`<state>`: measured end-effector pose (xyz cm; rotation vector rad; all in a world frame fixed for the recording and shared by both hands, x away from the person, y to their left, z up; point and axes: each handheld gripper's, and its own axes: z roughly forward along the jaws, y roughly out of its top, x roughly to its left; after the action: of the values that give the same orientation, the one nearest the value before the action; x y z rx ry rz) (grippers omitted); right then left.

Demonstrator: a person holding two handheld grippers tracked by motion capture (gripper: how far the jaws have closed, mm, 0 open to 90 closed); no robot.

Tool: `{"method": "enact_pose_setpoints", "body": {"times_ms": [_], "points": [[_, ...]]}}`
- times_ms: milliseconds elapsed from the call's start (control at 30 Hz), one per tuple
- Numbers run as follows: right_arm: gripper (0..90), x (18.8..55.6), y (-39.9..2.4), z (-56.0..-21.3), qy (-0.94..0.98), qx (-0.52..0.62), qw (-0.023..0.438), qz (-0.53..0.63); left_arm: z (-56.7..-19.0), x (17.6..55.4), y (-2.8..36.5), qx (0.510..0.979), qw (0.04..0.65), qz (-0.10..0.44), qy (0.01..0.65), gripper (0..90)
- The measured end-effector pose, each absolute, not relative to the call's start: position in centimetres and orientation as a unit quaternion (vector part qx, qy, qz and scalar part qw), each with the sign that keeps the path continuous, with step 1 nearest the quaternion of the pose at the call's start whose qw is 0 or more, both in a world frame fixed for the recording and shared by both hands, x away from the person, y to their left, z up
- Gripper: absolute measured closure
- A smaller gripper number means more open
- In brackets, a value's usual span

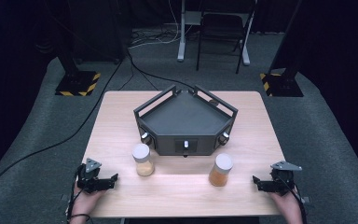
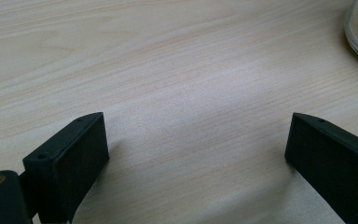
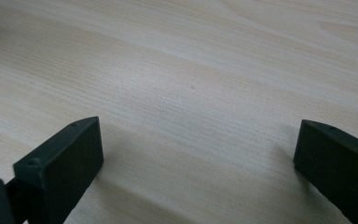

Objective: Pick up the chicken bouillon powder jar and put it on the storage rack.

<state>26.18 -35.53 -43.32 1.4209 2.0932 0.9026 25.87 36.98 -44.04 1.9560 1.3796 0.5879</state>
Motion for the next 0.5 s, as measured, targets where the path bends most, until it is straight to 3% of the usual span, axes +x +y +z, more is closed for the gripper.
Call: {"method": "enact_pose_setpoints", "body": {"times_ms": [500], "points": [[0.0,26.2,-35.56,-43.28,0.762,0.513,0.224,0.327,-44.03,25.67,36.88,0.746,0.33,0.227,0.532,5.3]]}}
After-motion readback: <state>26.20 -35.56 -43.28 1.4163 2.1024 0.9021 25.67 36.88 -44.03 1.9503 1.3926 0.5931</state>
